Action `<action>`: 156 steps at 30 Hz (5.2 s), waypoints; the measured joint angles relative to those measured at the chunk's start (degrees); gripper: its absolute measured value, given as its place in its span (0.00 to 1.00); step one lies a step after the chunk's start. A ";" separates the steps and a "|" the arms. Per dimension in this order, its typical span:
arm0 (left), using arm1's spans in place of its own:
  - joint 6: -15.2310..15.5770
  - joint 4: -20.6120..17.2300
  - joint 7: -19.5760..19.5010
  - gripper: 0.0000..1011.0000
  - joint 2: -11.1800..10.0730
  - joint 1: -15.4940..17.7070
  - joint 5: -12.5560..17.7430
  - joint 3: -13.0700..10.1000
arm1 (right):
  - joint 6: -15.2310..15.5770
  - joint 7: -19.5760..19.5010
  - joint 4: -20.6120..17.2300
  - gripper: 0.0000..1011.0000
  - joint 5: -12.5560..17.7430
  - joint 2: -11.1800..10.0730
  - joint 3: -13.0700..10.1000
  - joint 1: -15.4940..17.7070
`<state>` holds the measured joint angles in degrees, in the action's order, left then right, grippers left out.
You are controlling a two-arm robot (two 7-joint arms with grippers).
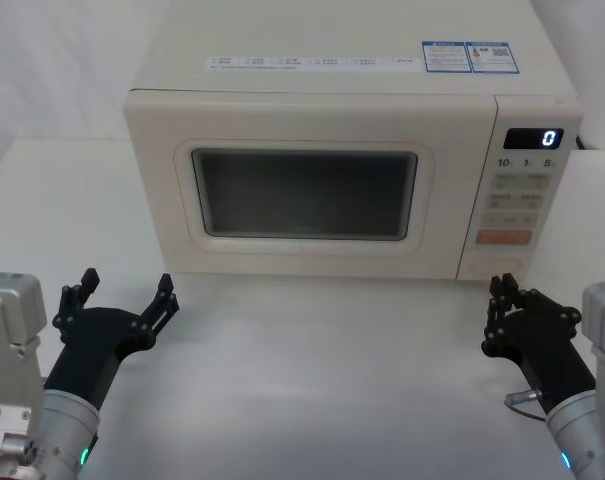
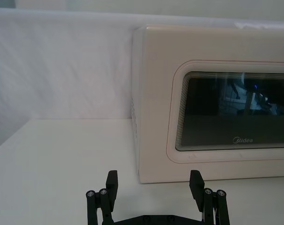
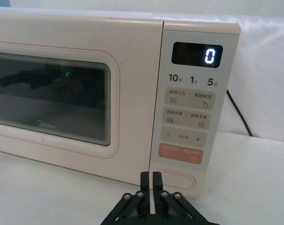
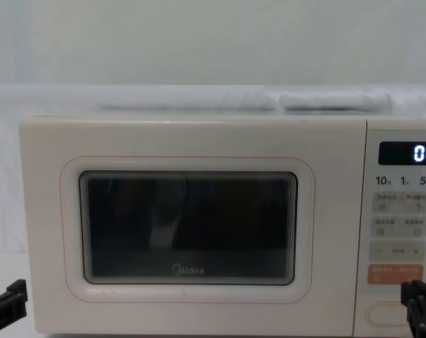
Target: Press the button to open the microwave door with one hand; close the microwave door with the other hand.
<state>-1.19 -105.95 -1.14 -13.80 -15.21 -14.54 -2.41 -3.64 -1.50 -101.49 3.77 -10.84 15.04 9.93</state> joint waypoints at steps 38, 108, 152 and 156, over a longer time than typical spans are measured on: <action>0.00 0.00 0.00 0.99 0.00 0.00 0.00 -0.01 | 0.79 3.28 0.02 0.00 1.99 0.92 -1.21 -0.24; 0.00 0.00 0.00 0.99 0.00 0.00 0.00 0.00 | 5.88 8.01 17.67 0.00 6.06 5.10 -5.79 -13.50; 0.00 0.00 0.00 0.99 0.00 0.00 0.00 -0.01 | 9.12 6.95 19.21 0.00 1.35 7.08 -6.21 -15.91; 0.00 0.00 0.00 0.99 0.00 0.00 0.00 0.00 | 9.12 6.91 19.74 0.00 1.09 7.31 -6.36 -16.27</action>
<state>-1.19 -105.95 -1.14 -13.81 -15.21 -14.54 -2.41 5.47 5.41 -81.75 4.86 -3.54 8.69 -6.35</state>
